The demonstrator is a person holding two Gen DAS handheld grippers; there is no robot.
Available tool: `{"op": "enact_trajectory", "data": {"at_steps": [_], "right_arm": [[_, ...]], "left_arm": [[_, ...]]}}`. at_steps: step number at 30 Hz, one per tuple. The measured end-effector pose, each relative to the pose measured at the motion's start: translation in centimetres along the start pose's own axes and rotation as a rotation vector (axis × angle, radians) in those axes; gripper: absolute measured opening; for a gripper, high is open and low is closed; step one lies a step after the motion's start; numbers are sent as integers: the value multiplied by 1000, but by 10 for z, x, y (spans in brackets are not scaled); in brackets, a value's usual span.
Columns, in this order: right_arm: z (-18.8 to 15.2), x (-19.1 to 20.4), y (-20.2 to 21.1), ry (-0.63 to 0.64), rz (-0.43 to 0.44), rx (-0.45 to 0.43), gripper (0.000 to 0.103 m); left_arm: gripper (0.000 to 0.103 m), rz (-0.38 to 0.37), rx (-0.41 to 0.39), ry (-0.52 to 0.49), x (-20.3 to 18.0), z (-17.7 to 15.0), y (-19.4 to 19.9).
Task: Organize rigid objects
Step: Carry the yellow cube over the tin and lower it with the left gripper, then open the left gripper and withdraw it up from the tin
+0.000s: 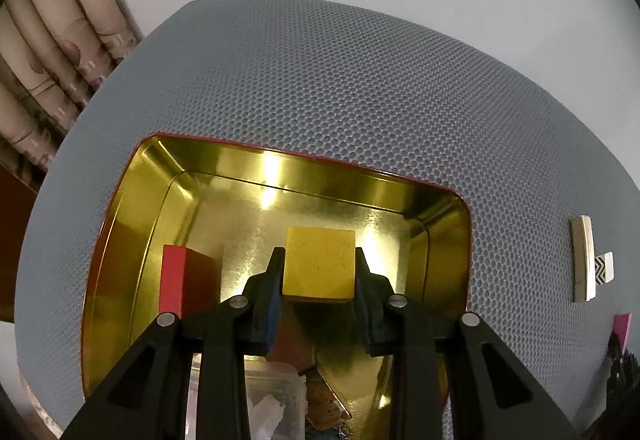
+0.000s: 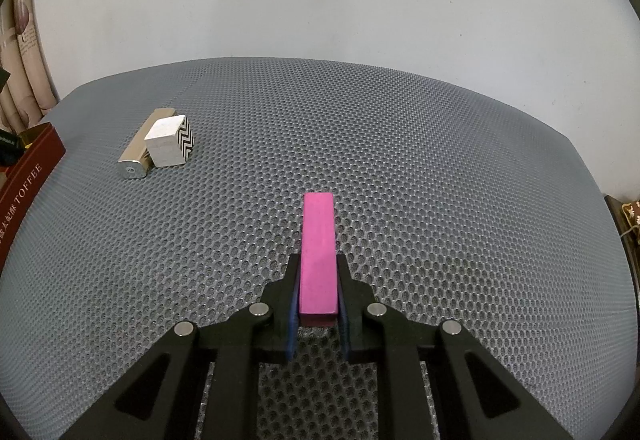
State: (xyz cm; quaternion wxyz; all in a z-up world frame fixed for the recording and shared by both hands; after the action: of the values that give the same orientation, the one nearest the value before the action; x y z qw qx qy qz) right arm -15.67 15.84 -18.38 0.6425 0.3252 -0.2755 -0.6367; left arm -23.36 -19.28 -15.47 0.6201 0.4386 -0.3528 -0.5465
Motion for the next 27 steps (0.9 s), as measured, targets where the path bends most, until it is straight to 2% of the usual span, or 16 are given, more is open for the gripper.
{"op": "enact_trajectory", "data": {"at_steps": [10, 16, 18, 21, 27], "right_arm": [[-5, -4, -2, 3, -3, 0, 16], [-4, 4, 6, 13, -15, 0, 16], [-5, 4, 5, 17, -19, 0, 16], [-5, 2, 6, 21, -25, -1, 16], [-6, 0, 6, 27, -31, -1, 16]], "left_arm": [[36, 4, -30, 9, 3, 1, 7], [38, 50, -116, -28, 2, -7, 38], [39, 75, -162, -28, 4, -14, 53], [46, 100, -207, -26, 5, -31, 73], [46, 178, -272, -42, -4, -67, 94]]}}
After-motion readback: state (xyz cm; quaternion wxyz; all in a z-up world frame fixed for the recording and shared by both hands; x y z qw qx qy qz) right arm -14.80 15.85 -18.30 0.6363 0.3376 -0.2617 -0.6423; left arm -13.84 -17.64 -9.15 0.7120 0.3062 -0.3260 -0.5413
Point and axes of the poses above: each gripper's, at about its wrist camera, not at the fingertips, and y roughly against the way its jaws point, x to its left, z to its top, the point moved 3 cm from there along -y, roughly the way its jaws point, and after that the axes turned 2 degrees about -z, right-handed, at the moved point
